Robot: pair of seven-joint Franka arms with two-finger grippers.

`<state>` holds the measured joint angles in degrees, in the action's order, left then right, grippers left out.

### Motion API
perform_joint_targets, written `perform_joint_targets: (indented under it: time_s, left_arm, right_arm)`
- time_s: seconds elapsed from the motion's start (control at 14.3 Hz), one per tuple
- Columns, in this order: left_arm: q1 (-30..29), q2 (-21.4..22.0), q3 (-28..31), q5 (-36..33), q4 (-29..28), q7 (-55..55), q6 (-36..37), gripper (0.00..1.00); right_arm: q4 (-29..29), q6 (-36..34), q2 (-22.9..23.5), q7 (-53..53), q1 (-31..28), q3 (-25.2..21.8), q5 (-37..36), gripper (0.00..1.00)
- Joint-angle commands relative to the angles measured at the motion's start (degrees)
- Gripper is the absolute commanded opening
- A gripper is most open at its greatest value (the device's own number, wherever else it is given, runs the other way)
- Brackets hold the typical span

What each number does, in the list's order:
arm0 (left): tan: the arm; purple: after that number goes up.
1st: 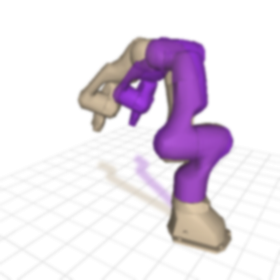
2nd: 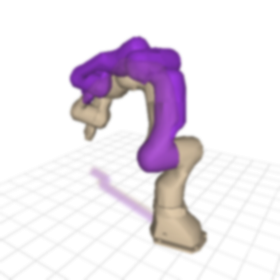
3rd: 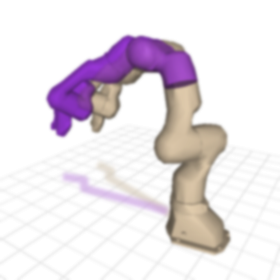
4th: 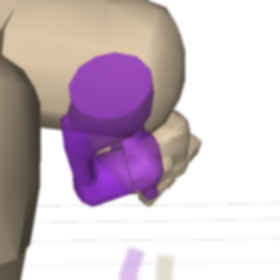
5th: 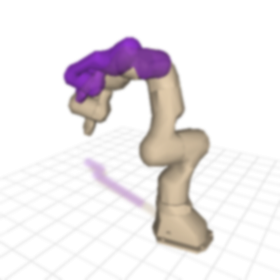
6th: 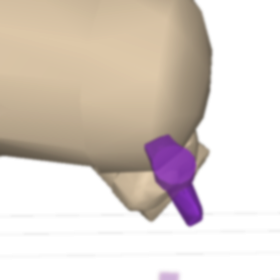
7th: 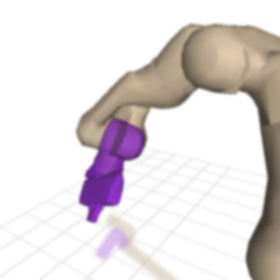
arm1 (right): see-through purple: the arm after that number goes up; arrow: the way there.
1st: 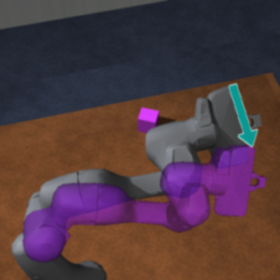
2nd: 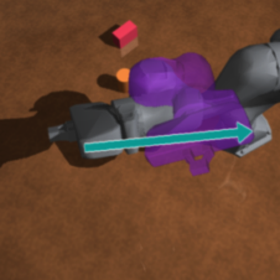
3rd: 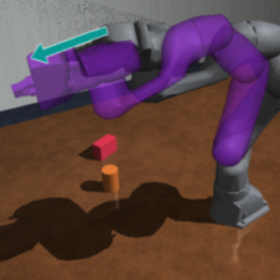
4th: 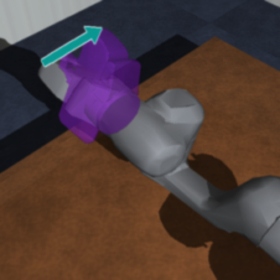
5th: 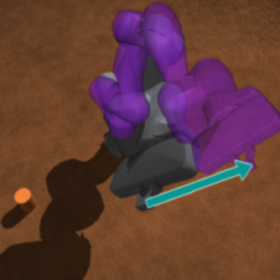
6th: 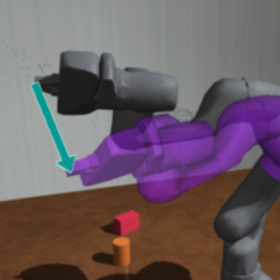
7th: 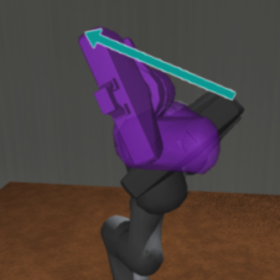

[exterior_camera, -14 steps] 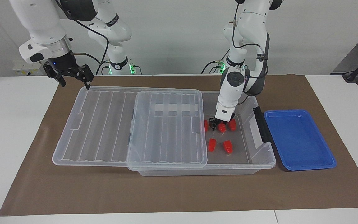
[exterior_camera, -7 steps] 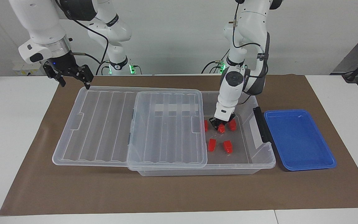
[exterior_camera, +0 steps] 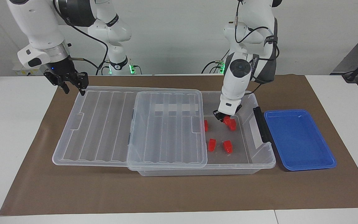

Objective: Place red block in blue tray from box
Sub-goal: 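Carry the red block with the left gripper over the blue tray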

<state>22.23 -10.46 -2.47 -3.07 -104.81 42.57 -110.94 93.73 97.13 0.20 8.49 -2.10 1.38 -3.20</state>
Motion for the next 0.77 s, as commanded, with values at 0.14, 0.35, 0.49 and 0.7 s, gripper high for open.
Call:
perform_joint_targets:
  time_s: [0.14, 0.35, 0.49, 0.7]
  left_arm:
    - [-2.88, 0.35, 0.89, -0.18, 10.13, -8.70, 14.67, 0.20]
    - [-7.62, 0.70, 0.98, -0.18, 13.57, -18.20, 20.31, 0.20]
    - [-11.48, 1.92, 1.15, -0.27, 13.85, -25.92, 21.64, 0.20]
    - [-20.35, 2.63, 1.07, -0.27, 13.58, -41.64, 21.21, 0.20]
  right_arm:
    - [6.37, 9.90, 0.33, -1.80, -0.45, -4.88, 0.65, 0.00]
    - [8.40, 15.53, 2.17, -6.20, -0.62, -7.43, 0.65, 0.00]
    - [8.40, 17.73, 4.10, -6.73, -0.71, -8.32, 0.65, 0.00]
    - [8.40, 19.40, 6.03, -7.43, -0.71, -8.58, 0.74, 0.00]
